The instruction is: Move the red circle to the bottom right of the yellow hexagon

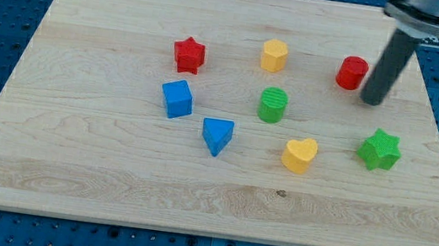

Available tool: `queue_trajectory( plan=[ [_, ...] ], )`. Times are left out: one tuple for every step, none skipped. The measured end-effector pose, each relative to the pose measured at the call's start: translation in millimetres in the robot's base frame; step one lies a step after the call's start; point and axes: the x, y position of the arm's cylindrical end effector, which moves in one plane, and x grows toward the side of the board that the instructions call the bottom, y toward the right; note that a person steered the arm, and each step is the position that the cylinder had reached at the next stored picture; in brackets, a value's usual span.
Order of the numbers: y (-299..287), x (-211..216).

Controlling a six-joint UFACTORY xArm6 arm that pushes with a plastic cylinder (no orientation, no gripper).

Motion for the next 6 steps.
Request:
queue_trajectory(
  plan=[
    [24,-27],
    [24,-68],
    [4,-76],
    [-16,-72],
    [-30,-70],
    [-53,-64]
  ],
)
